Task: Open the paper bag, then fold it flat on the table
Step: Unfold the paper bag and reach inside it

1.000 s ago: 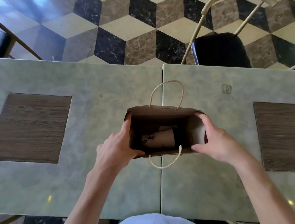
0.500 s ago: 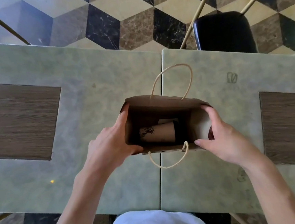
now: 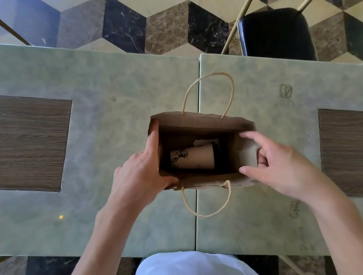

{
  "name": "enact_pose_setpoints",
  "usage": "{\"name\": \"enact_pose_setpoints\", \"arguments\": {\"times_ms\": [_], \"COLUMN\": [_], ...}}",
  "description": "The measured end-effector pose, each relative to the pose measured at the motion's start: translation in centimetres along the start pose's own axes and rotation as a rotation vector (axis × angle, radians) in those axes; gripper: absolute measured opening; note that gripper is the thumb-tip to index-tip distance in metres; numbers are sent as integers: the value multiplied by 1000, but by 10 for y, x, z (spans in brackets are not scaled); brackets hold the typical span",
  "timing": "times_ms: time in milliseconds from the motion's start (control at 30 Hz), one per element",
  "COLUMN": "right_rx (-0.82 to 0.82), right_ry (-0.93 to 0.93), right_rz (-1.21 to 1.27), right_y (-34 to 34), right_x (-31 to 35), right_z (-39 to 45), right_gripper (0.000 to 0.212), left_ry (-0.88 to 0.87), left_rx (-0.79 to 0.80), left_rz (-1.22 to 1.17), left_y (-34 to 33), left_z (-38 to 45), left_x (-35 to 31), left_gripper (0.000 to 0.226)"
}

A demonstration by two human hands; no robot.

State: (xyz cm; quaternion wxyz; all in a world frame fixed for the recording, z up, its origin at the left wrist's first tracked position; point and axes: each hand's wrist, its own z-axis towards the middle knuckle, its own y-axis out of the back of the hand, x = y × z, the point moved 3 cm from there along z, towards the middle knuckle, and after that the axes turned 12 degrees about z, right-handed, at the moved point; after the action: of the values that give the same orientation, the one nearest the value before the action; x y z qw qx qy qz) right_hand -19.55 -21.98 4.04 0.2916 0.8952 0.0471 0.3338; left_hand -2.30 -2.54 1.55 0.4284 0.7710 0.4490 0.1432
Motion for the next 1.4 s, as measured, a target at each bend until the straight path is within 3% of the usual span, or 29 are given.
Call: {"name": "enact_pose_setpoints", "arguments": {"times_ms": [200,300,533,667,867,967,1233,1400], "right_rx": [20,194,568,629,516,546,553,536], "right_ry": [197,307,78,35,-26,-55,-168,-248], "right_rz": [-173,-227,-778,-928,-832,-848,-609,-473], "right_y": [2,-24,-108,-122,-117,-115,-103,-96], "right_x": [59,92,84,60,21,10,21,24], "right_z": [-8,7,86,106,131,138,139,137], "right_gripper": [29,32,35,44,60,73,98,86], "left_ry": [-56,-97,-126,-129,-136,-127,-129,-106], "left_rx": [-36,-69,-103,-92,-67,-50,-18,4], "left_rz": [12,2,11,17,-62,-87,-96,-112], "left_y": [-4,-7,-10,-13,-15,-14,-11,-9], "left_z": [0,2,2,4,8,8,9,9], "left_x": [-2,1,0,2,5,7,7,8], "left_gripper": [122,122,121,122,123,123,121,121]}}
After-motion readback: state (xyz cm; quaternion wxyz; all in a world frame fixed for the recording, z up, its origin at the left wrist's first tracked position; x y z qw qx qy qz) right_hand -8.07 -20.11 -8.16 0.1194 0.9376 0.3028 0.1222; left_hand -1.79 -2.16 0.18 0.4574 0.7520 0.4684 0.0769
